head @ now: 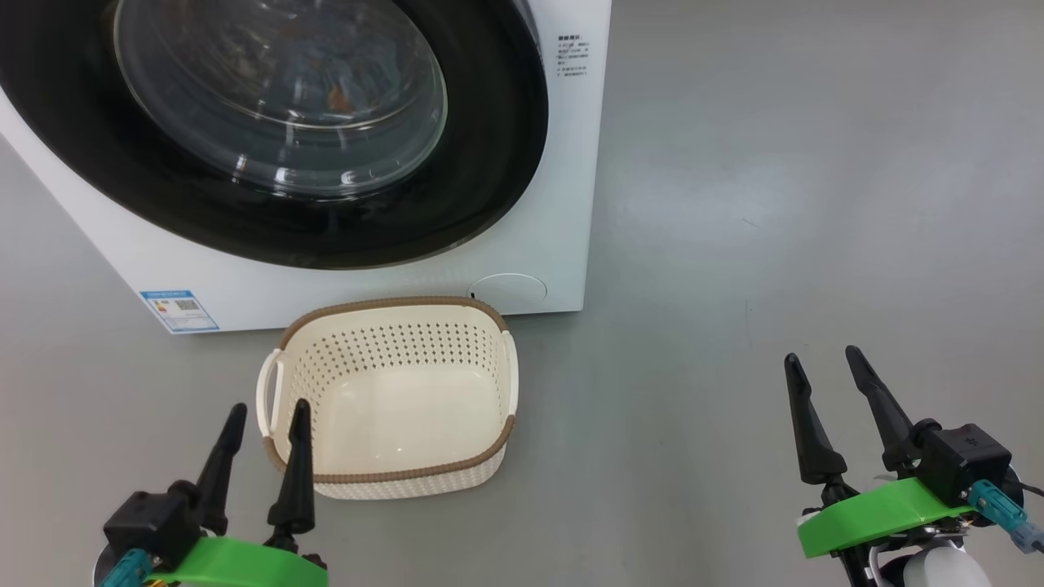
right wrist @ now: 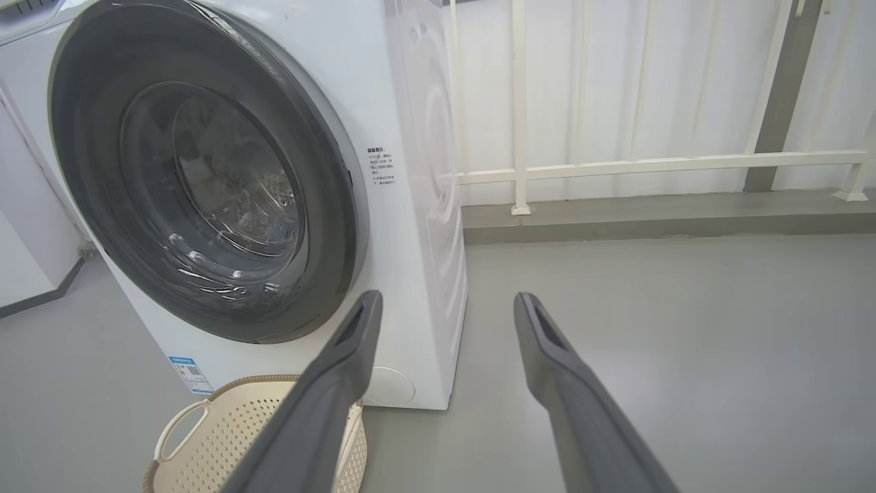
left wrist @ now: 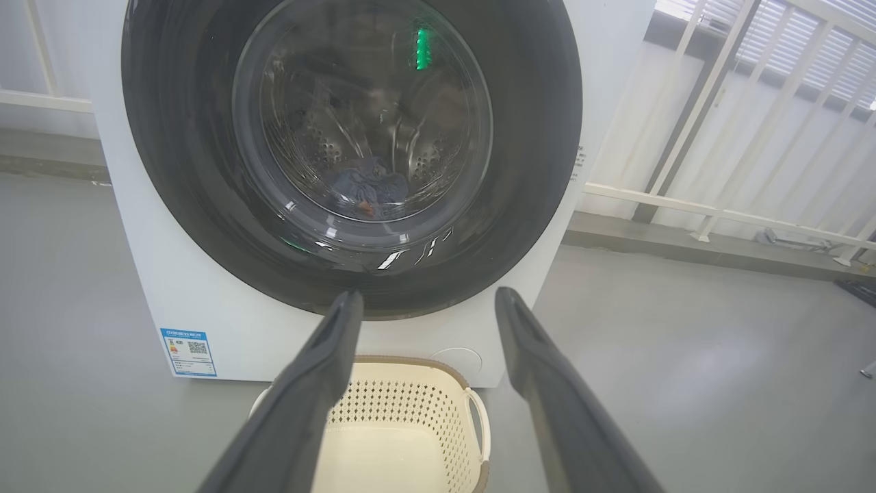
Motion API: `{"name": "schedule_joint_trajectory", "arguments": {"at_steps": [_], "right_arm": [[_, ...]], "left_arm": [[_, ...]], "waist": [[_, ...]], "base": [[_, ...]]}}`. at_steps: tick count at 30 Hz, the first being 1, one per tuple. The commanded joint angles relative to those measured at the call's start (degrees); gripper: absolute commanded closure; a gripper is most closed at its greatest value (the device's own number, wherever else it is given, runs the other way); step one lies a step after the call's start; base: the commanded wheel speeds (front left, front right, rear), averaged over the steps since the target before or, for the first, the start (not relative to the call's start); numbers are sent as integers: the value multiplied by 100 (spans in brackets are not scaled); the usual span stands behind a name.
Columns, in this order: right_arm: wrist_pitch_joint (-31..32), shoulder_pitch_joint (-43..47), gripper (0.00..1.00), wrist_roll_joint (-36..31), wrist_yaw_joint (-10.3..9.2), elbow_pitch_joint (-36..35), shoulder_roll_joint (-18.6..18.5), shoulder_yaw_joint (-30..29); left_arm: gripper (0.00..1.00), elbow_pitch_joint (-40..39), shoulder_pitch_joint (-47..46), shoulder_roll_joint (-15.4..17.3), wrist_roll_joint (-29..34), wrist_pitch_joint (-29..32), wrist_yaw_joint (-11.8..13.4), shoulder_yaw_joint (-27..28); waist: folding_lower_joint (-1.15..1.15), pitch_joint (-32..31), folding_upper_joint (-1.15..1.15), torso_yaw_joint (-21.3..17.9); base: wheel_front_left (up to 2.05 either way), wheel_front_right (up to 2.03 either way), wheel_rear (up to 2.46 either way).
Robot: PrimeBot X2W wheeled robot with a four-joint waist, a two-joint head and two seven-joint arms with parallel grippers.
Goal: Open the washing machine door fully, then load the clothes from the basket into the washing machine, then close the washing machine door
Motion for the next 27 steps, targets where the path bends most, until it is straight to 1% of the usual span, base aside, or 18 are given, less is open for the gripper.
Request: {"name": "schedule_joint_trajectory", "arguments": {"at_steps": [1,12,18,27], "right_arm": [[-27,-22,0,47,-34,-122,7,116],[-27,-27,0,19,-34,-112,7,135],[-27,-34,0,10,-34,-110,7,143],[-27,-30,0,-74,-34,-97,7,157]], "left_arm": [[0,-95,-46,59,71,-37,-14,209],[0,-108,-41,36,206,-37,-14,231],[0,-106,-49,0,198,-37,-14,286],[0,29,-45,6,158,-37,-14,214]], "waist": [[0,-22,0,3],[0,-5,0,7],[0,10,0,-2],[0,-14,0,-12]], "base": [[0,0,0],[0,0,0],[0,0,0],[0,0,0]]}}
